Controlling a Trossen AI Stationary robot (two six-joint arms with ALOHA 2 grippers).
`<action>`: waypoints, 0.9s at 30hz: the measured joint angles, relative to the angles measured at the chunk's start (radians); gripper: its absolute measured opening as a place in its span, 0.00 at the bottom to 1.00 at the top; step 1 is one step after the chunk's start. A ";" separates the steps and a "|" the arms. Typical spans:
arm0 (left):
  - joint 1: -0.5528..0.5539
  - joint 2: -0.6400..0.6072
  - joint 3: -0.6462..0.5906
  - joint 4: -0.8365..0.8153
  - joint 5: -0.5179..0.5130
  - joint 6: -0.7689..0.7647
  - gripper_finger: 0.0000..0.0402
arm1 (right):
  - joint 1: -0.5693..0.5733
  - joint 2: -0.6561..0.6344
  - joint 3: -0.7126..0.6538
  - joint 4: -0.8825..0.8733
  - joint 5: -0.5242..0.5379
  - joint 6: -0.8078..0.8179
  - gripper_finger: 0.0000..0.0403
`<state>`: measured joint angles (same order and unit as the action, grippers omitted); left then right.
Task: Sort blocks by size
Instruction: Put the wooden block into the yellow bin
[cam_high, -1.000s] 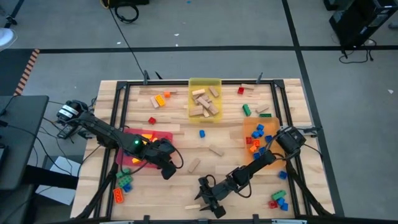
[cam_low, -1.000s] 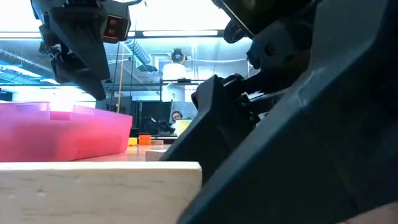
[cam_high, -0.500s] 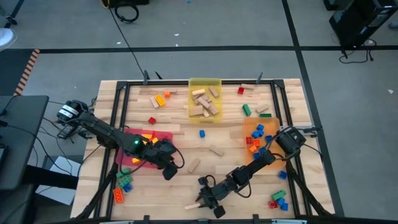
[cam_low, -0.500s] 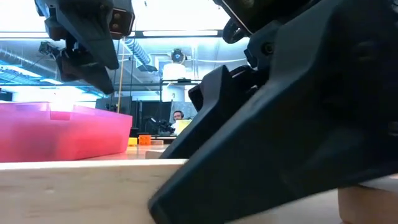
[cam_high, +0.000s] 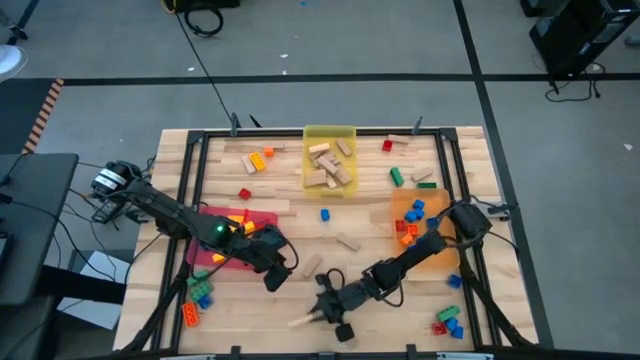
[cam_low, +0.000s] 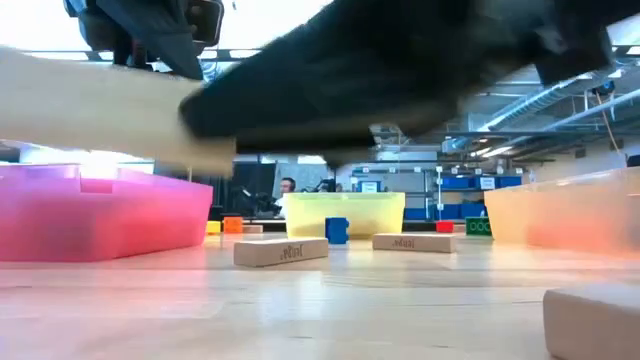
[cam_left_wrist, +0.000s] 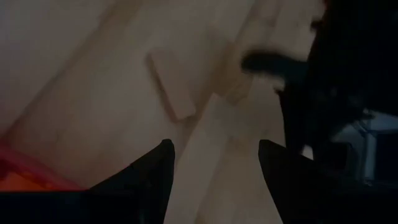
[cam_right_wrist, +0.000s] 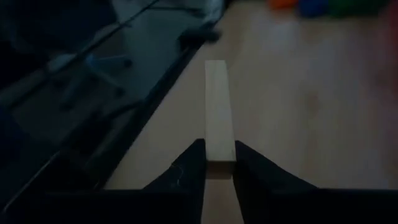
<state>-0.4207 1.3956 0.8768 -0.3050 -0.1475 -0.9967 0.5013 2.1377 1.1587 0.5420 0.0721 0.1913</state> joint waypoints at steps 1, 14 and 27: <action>0.004 -0.001 0.000 -0.003 0.021 0.002 0.60 | -0.008 -0.022 0.000 -0.023 0.026 0.000 0.21; 0.191 -0.050 0.000 -0.021 0.258 0.223 0.60 | -0.178 -0.320 0.000 -0.419 0.165 0.158 0.18; 0.455 -0.366 0.001 -0.053 0.221 0.466 0.60 | -0.323 -0.400 0.000 -0.543 0.203 0.145 0.19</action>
<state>0.0343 1.0294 0.8776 -0.3584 0.0737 -0.5303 0.1783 1.7374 1.1591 -0.0010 0.2749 0.3364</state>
